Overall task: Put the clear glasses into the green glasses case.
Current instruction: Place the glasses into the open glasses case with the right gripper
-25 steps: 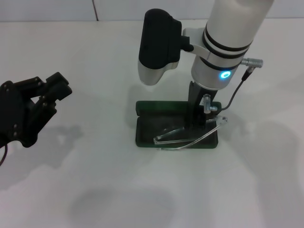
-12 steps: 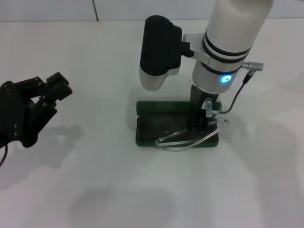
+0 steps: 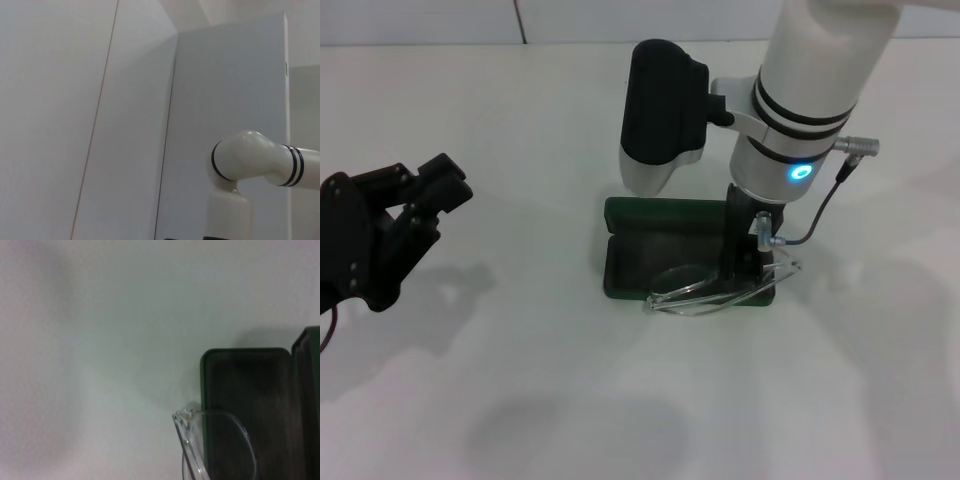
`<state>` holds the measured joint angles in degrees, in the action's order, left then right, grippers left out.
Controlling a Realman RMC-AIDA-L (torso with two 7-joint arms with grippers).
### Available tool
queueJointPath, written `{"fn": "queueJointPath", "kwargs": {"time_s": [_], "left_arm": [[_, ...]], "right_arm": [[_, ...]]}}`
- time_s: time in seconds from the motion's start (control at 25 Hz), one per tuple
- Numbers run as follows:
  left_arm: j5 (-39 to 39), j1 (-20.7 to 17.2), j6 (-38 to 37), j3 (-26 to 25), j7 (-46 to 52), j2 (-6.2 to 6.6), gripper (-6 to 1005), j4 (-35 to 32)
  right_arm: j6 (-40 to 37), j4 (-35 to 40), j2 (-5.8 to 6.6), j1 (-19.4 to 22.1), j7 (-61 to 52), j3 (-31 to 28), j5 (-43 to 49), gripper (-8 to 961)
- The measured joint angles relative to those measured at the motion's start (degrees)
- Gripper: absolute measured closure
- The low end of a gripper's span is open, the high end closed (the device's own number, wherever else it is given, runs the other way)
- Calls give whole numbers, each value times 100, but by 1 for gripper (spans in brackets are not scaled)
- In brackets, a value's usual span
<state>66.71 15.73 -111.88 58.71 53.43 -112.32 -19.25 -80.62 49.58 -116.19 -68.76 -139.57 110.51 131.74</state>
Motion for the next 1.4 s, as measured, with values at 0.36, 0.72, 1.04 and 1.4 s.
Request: {"fn": "queueJointPath", "kwargs": {"time_s": [0.36,0.72,1.04,1.4], "left_arm": [[0,-44,-14,0,0,0,862,9],[0,-53,-27,0,1,0,863,8],[0,-53,-27,14,1,0,863,8],[0,-71,-26,38,-52,0,863,8]], "right_arm": [[-102,333,0,74,-99,-46,59,816],[-155,310,0,139,-104,-28,62,845],[-135,305,0,163,-160,6,67,840],[-221,391,0,109,-160,85,81,817]]}}
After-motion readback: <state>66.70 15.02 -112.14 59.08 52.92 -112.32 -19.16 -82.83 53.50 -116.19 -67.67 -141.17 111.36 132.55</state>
